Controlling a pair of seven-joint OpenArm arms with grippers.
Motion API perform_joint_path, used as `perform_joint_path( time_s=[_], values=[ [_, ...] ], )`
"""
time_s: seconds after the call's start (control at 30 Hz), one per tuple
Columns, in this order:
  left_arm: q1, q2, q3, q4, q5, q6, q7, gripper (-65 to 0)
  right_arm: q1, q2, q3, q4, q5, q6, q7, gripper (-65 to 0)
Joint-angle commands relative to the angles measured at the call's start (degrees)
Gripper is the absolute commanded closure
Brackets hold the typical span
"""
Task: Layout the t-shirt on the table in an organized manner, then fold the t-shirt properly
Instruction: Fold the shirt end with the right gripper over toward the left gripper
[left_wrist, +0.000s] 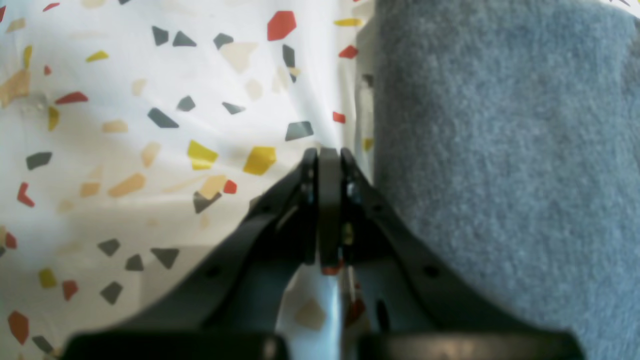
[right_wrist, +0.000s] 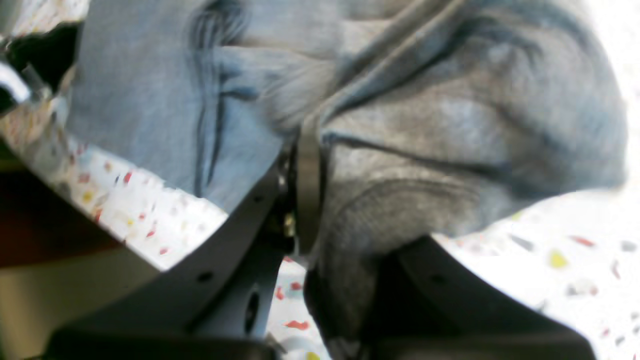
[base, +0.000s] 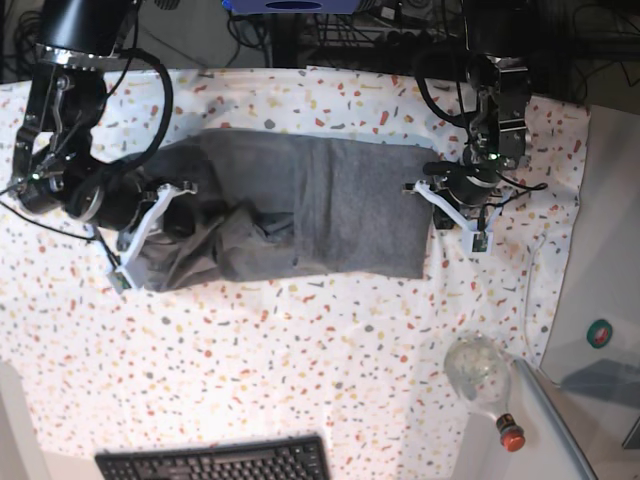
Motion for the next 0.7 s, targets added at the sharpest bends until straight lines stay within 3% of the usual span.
perform_joint_path(
  time_s=[0.0,0.17,0.3,0.43,0.67],
  values=[
    [0.6,1.0,1.0,-0.6,-0.2,-2.4,5.7,0.0,0.5,0.3,-1.7,2.4,1.5,-0.2,1.2,0.0],
    [0.6,1.1,1.0,-0.6,-0.2,-2.4,5.7,0.0,-0.5,-3.3,-8.1,6.3,1.5,-6.1,1.2,0.0],
    [1.1,0.9,0.6,-0.6,-0.2,-2.4,5.7,0.0,-0.1,-5.6,-12.6,6.4,1.5,-7.5,1.2,0.0],
    [1.2,0.6,0.5,-0.6,-0.2,-2.4,5.7,0.0,-0.1,-7.0,-17.7,6.4,1.5,-11.5,1.4,0.0],
    [1.2,0.9,1.0,-0.6,-0.2,-2.4,5.8,0.0,0.0,-7.1,-29.3,5.1,1.6,-18.1,10.6,0.0]
  ],
)
